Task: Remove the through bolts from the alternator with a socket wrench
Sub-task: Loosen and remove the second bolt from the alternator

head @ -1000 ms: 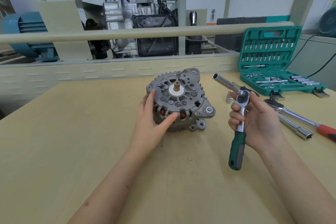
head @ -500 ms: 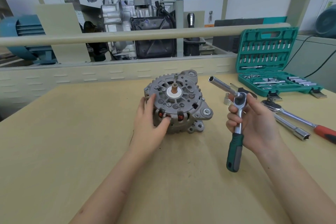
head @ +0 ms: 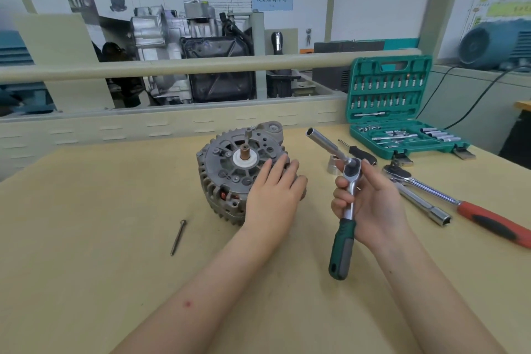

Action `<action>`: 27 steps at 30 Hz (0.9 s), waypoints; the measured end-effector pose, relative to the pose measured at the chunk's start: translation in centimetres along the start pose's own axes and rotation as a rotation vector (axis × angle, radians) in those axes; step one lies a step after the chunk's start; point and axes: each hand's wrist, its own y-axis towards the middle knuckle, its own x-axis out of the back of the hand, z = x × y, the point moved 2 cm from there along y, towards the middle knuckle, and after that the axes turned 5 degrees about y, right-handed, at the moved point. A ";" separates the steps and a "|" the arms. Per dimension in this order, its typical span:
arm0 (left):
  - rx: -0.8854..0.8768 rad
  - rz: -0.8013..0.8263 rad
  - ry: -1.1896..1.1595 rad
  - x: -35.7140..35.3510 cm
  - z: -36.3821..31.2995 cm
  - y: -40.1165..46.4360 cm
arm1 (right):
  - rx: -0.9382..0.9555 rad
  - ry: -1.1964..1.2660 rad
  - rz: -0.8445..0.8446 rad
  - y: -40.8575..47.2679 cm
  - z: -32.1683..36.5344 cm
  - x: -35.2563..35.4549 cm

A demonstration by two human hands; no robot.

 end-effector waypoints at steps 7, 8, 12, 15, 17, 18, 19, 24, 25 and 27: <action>-0.005 -0.006 -0.110 0.4 0.3 -0.4 | 0.001 0.013 -0.026 0.2 0.3 0.4; -0.016 0.001 -0.131 0.5 0.6 -0.7 | 0.002 0.016 -0.030 0.2 0.3 0.4; -0.029 0.030 -0.238 1.1 2.1 -2.0 | 0.004 0.024 -0.038 0.1 0.4 0.4; 0.010 0.020 -0.363 1.4 3.2 -3.0 | 0.002 0.017 -0.041 0.0 0.3 0.3; 0.034 0.022 -0.451 1.6 4.0 -3.7 | 0.002 0.021 -0.045 -0.1 0.3 0.3; 0.049 0.018 -0.484 1.7 4.5 -4.1 | 0.002 0.024 -0.047 -0.1 0.4 0.3; 0.064 0.014 -0.508 1.9 4.9 -4.5 | 0.004 0.027 -0.049 -0.1 0.4 0.3; 0.234 -0.026 -0.585 2.4 5.8 -6.5 | 0.029 -0.027 -0.026 -0.2 0.6 0.2; 0.321 -0.017 -0.585 2.4 6.0 -6.7 | 0.040 -0.078 -0.017 -0.2 0.6 0.0; 0.473 0.046 -0.599 2.3 6.3 -6.9 | 0.081 -0.229 0.006 -0.1 0.5 -0.4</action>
